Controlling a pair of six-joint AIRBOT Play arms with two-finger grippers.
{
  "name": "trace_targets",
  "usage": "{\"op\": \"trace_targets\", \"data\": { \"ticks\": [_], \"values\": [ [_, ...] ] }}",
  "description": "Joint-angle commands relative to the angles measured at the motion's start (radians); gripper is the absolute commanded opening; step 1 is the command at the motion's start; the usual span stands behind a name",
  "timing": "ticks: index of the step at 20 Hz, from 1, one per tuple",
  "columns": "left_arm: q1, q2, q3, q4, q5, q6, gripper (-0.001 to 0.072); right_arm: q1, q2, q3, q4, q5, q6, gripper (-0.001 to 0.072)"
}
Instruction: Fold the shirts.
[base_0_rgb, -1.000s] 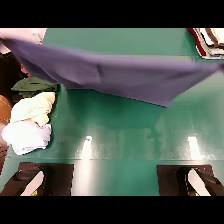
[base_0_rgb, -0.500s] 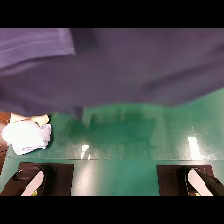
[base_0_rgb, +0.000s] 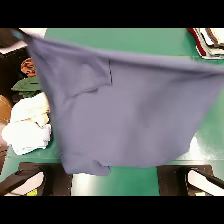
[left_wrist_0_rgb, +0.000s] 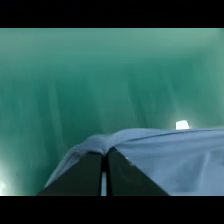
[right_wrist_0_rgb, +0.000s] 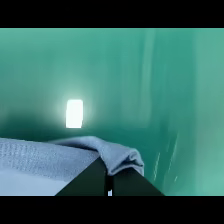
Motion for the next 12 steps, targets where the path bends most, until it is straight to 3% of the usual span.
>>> {"op": "trace_targets", "data": {
  "ticks": [1, 7, 10, 12],
  "values": [
    [-0.017, -0.23, -0.08, 0.051, 0.015, 0.022, 0.0025, 0.074, -0.21, -0.102, -0.087, -0.031, 0.002, 0.0014],
    [-0.016, -0.487, -0.076, 0.023, 0.377, 0.063, 0.0025, 0.11, -0.528, 0.082, -0.07, -0.188, 0.003, 0.0014],
    [-0.016, -0.508, -0.076, 0.027, 0.463, 0.077, 0.0025, 0.122, -0.589, 0.194, -0.071, -0.231, 0.003, 0.0014],
    [-0.016, -0.507, -0.058, 0.027, 0.449, 0.116, 0.0026, 0.125, -0.596, 0.242, -0.071, -0.239, 0.003, 0.0014]
  ]
}}
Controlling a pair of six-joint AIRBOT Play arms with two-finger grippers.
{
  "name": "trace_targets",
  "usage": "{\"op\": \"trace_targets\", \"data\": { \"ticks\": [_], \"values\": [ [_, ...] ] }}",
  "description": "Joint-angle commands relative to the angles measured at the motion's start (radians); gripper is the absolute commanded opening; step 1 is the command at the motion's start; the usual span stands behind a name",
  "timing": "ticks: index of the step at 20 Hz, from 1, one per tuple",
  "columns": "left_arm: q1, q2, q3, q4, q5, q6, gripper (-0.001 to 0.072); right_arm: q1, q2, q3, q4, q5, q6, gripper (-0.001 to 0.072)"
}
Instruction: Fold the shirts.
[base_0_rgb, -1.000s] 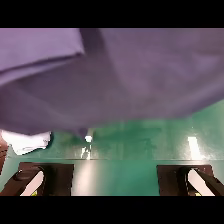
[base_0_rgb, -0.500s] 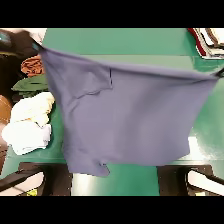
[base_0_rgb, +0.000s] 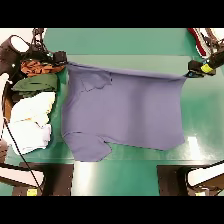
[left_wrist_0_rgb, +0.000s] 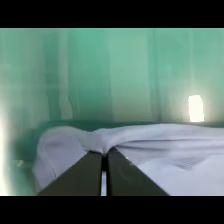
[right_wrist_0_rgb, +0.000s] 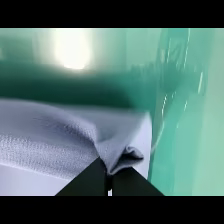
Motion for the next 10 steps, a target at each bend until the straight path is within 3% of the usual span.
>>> {"op": "trace_targets", "data": {
  "ticks": [1, 5, 10],
  "values": [
    [0.006, -0.026, 0.031, 0.003, 0.024, 0.045, 0.0025, 0.018, -0.044, 0.087, -0.004, -0.031, 0.0, 0.0014],
    [0.031, -0.023, 0.052, 0.045, -0.278, 0.042, 0.0023, 0.031, 0.045, -0.082, -0.014, -0.032, 0.0, 0.0014],
    [0.031, -0.011, -0.131, 0.067, -0.314, 0.043, 0.0025, 0.034, 0.241, -0.523, 0.003, -0.235, 0.01, 0.0015]
  ]
}}
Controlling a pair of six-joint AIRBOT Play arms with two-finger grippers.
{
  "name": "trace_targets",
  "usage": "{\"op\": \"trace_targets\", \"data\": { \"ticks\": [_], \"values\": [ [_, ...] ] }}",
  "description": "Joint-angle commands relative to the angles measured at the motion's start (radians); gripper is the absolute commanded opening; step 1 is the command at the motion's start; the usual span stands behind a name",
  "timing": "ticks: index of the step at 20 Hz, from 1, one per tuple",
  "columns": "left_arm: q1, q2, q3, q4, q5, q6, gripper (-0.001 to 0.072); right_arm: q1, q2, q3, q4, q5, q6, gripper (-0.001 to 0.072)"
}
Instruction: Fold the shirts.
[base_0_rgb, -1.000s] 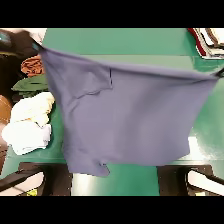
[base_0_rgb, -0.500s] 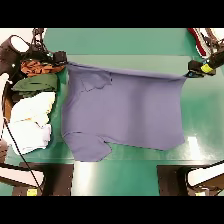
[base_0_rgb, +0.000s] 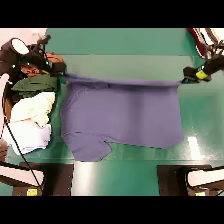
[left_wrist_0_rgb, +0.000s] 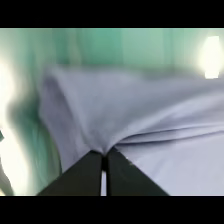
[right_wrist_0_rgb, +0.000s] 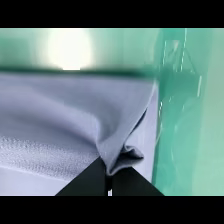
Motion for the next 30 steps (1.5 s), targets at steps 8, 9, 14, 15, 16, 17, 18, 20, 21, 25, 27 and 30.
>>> {"op": "trace_targets", "data": {
  "ticks": [8, 9, 14, 15, 16, 17, 18, 20, 21, 25, 27, 30],
  "values": [
    [0.002, 0.064, -0.225, 0.027, -0.053, -0.021, 0.0489, -0.014, 0.193, -0.427, 0.159, -0.189, -0.003, 0.0422],
    [0.002, 0.108, -0.235, 0.076, -0.077, -0.029, 0.0488, -0.024, 0.218, -0.434, 0.166, -0.166, -0.019, 0.0422],
    [0.002, 0.435, -0.625, 0.134, -0.119, -0.085, 0.0489, -0.079, 0.465, -0.562, 0.167, -0.103, -0.04, 0.0421],
    [0.002, 0.495, -0.719, 0.106, -0.12, -0.085, 0.0489, -0.084, 0.502, -0.581, 0.166, -0.103, -0.04, 0.0421],
    [0.002, 0.552, -0.807, 0.081, -0.124, -0.086, 0.0489, -0.091, 0.536, -0.597, 0.167, -0.103, -0.04, 0.0422],
    [0.002, 0.607, -0.89, 0.06, -0.127, -0.093, 0.0489, -0.092, 0.561, -0.608, 0.167, -0.104, -0.04, 0.0421],
    [0.002, 0.651, -0.959, 0.034, -0.126, -0.111, 0.0489, -0.091, 0.579, -0.616, 0.167, -0.104, -0.04, 0.0421],
    [0.002, 0.703, -1.048, -0.024, -0.116, -0.111, 0.0489, -0.091, 0.596, -0.616, 0.175, -0.096, -0.042, 0.0421],
    [0.002, 0.716, -1.081, -0.054, -0.115, -0.111, 0.0489, -0.091, 0.601, -0.616, 0.193, -0.097, -0.051, 0.0421],
    [0.002, 0.72, -1.149, -0.1, -0.067, -0.11, 0.0489, -0.091, 0.602, -0.615, 0.251, -0.097, -0.062, 0.042],
    [0.001, 0.72, -1.165, -0.157, -0.033, -0.083, 0.0489, -0.091, 0.603, -0.615, 0.253, -0.096, -0.062, 0.042],
    [0.001, 0.72, -1.21, -0.212, 0.003, -0.05, 0.0488, -0.091, 0.603, -0.615, 0.255, -0.086, -0.062, 0.0412]
  ]
}}
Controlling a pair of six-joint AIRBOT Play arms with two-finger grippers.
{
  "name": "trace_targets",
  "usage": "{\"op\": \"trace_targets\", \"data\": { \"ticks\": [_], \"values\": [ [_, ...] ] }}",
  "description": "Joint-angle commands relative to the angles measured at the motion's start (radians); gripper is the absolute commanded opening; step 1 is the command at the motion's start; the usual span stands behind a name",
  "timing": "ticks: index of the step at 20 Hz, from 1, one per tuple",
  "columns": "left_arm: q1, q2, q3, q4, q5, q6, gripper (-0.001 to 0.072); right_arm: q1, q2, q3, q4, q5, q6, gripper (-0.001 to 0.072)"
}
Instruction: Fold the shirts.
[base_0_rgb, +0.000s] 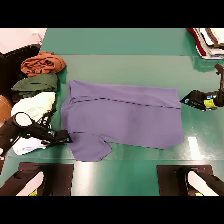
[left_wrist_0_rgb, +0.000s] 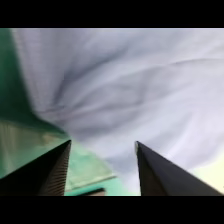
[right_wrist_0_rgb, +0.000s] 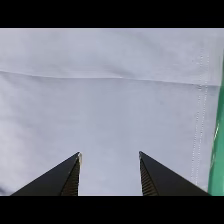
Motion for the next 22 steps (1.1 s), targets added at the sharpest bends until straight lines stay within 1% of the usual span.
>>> {"op": "trace_targets", "data": {
  "ticks": [1, 2, 3, 4, 5, 7, 9, 10, 11, 13, 16, 19, 20, 21, 22],
  "values": [
    [-0.001, 0.005, -0.055, -0.055, 0.054, 0.032, 0.0485, 0.0, 0.003, -0.001, 0.012, 0.013, -0.002, 0.0411],
    [-0.001, 0.005, -0.055, -0.061, 0.058, 0.032, 0.0346, 0.0, 0.003, -0.001, 0.013, 0.016, -0.002, 0.0411],
    [-0.001, 0.005, -0.052, -0.072, 0.071, 0.032, 0.0179, 0.0, 0.003, -0.001, 0.023, 0.023, -0.002, 0.0411],
    [-0.001, 0.005, -0.045, -0.084, 0.085, 0.032, 0.0047, 0.0, 0.003, -0.001, 0.022, 0.043, -0.002, 0.0411],
    [-0.001, 0.005, -0.028, -0.084, 0.087, 0.033, 0.0024, -0.003, 0.003, -0.002, 0.006, 0.08, -0.002, 0.0411],
    [-0.001, 0.013, 0.03, -0.067, 0.074, 0.033, 0.0023, -0.035, 0.019, -0.041, -0.062, 0.168, 0.015, 0.0411],
    [-0.001, 0.045, 0.08, -0.055, 0.051, 0.033, 0.0023, -0.101, 0.075, -0.146, -0.143, 0.225, 0.04, 0.0412],
    [-0.001, 0.057, 0.1, -0.058, 0.042, 0.034, 0.0023, -0.142, 0.107, -0.215, -0.179, 0.247, 0.04, 0.0449],
    [-0.001, 0.06, 0.114, -0.06, 0.035, 0.033, 0.0023, -0.179, 0.13, -0.279, -0.194, 0.261, 0.04, 0.0536],
    [-0.001, 0.059, 0.121, -0.06, 0.037, 0.034, 0.0024, -0.259, 0.166, -0.413, -0.161, 0.258, 0.04, 0.0535],
    [-0.001, 0.06, 0.121, -0.06, 0.04, 0.036, 0.0024, -0.293, 0.16, -0.539, -0.069, 0.198, 0.04, 0.051],
    [-0.001, 0.059, 0.121, -0.06, 0.04, 0.043, 0.0024, -0.223, 0.088, -0.592, -0.002, 0.103, 0.04, 0.0501],
    [-0.001, 0.06, 0.121, -0.059, 0.04, 0.043, 0.0024, -0.182, 0.057, -0.592, 0.019, 0.067, 0.04, 0.0453],
    [-0.001, 0.06, 0.121, -0.058, 0.038, 0.045, 0.0024, -0.135, 0.026, -0.592, 0.036, 0.029, 0.04, 0.0428],
    [-0.001, 0.06, 0.121, -0.055, 0.032, 0.055, 0.0024, -0.091, 0.004, -0.592, 0.039, 0.0, 0.04, 0.0374]
  ]
}}
